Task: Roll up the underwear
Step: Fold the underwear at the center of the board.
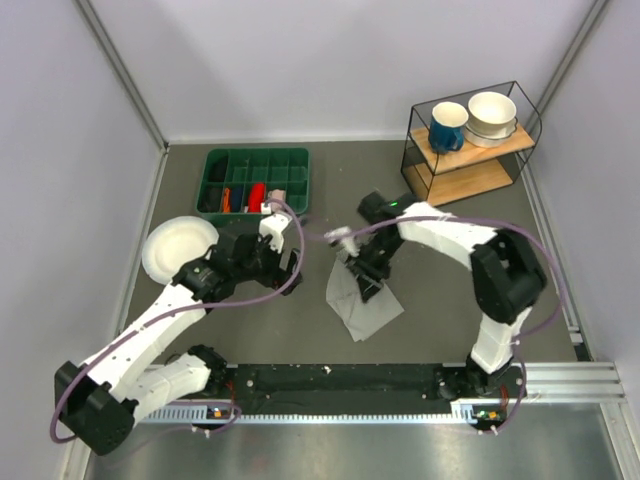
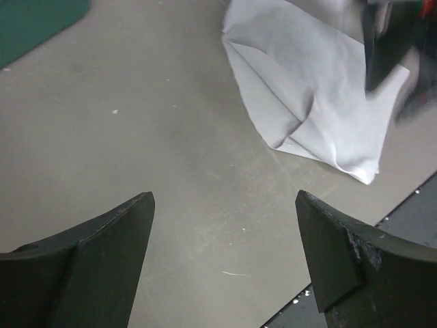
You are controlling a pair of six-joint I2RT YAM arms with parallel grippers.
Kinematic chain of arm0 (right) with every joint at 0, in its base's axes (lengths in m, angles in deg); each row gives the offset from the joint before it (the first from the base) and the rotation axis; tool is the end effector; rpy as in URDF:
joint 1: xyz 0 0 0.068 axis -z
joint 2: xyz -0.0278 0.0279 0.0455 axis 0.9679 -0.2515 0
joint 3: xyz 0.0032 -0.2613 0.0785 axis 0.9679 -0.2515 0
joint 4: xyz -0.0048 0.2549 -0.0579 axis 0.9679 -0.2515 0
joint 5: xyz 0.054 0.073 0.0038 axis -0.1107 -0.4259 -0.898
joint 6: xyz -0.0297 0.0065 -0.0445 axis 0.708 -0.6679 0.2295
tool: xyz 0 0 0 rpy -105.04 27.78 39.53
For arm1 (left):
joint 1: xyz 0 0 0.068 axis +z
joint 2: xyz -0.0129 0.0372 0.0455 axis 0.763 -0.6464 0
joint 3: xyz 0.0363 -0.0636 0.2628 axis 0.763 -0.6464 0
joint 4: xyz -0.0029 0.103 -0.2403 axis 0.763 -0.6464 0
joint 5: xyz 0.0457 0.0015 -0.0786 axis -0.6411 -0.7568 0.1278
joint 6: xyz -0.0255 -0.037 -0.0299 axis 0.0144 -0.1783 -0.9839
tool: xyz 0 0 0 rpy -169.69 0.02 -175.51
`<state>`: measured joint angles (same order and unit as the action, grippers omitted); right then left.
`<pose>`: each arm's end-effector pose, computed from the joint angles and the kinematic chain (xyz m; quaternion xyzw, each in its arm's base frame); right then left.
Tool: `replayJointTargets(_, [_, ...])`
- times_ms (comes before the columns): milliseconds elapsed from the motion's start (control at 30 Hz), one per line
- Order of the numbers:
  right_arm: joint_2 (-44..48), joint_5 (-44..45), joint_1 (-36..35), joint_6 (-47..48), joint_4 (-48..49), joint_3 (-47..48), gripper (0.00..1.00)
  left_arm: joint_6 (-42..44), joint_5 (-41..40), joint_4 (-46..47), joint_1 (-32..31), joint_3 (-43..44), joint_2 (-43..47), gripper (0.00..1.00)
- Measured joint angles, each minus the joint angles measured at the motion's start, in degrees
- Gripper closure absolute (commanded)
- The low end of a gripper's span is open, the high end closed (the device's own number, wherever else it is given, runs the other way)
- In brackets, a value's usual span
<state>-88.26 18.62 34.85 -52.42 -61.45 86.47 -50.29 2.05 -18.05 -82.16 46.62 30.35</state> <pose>0.2400 0.2356 0.2011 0.5556 -0.7580 -0.3409 0.0213 0.1679 -0.1135 0.2803 0.2502 0.8626 -0.2069 0.3880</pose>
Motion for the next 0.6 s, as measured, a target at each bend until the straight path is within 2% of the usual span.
replayJointTargets(100, [5.77,5.46,8.59,-1.07,3.69,-3.69,0.56,-0.63,4.00,1.33,-0.04,-0.04,-2.95,0.12])
replayJointTargets(133, [6.75,7.04,10.84,-1.44,4.55,-4.59,0.56,-1.03,5.29,1.81,-0.04,-0.07,-4.28,0.04])
replayJointTargets(200, [8.09,10.43,14.60,-2.12,6.99,-7.19,0.55,-1.68,7.61,2.71,-0.11,-0.07,-7.17,0.01])
replayJointTargets(300, [7.69,13.40,14.97,-2.93,9.57,-11.69,0.54,-2.78,10.21,2.78,-0.24,-0.09,-10.93,0.01])
replayJointTargets(433, [5.55,15.26,14.23,-3.58,10.43,-14.23,0.54,-3.23,12.24,2.91,-0.24,-0.09,-11.69,0.02])
replayJointTargets(600, [4.44,14.62,14.23,-4.59,11.30,-14.47,0.56,-5.22,16.28,5.92,-0.44,-1.20,-11.89,0.12])
